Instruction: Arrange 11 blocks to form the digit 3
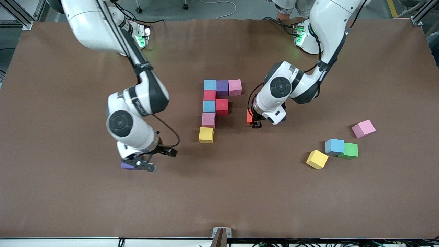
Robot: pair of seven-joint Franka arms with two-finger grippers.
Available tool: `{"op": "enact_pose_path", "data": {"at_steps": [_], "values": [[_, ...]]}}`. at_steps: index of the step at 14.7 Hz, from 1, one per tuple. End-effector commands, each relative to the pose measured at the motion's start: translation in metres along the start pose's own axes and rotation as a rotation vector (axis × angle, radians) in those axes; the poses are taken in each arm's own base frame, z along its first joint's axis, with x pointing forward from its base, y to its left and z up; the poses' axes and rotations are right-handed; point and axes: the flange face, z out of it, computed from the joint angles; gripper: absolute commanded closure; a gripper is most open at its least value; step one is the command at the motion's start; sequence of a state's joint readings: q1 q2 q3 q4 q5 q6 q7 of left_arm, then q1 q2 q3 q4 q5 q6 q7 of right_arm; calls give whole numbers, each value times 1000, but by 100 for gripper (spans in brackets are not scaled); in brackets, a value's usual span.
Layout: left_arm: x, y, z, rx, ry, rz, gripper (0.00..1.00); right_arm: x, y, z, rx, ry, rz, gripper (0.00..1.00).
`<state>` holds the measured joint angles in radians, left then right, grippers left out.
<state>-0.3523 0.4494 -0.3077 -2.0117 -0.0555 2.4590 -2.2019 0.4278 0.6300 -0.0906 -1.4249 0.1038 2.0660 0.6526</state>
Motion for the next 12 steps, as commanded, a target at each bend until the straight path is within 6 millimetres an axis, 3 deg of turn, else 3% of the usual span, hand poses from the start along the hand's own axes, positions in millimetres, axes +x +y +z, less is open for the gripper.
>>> {"op": "enact_pose_path", "data": {"at_steps": [1, 3, 5, 8, 12], "values": [[-6, -15, -2, -37, 4, -78, 82, 20, 34, -1, -57, 30, -74, 0], [-6, -20, 3, -63, -19, -99, 82, 45, 69, 7, -76, 19, -179, 0], [-18, -38, 15, -70, -30, -107, 81, 59, 93, 17, -78, -1, -275, 0], [-22, -41, 22, -73, -40, -100, 81, 57, 100, 45, -67, 19, -278, 0], [-30, -49, 36, -73, -50, -75, 81, 59, 130, 86, -38, 95, -248, 0]]}}
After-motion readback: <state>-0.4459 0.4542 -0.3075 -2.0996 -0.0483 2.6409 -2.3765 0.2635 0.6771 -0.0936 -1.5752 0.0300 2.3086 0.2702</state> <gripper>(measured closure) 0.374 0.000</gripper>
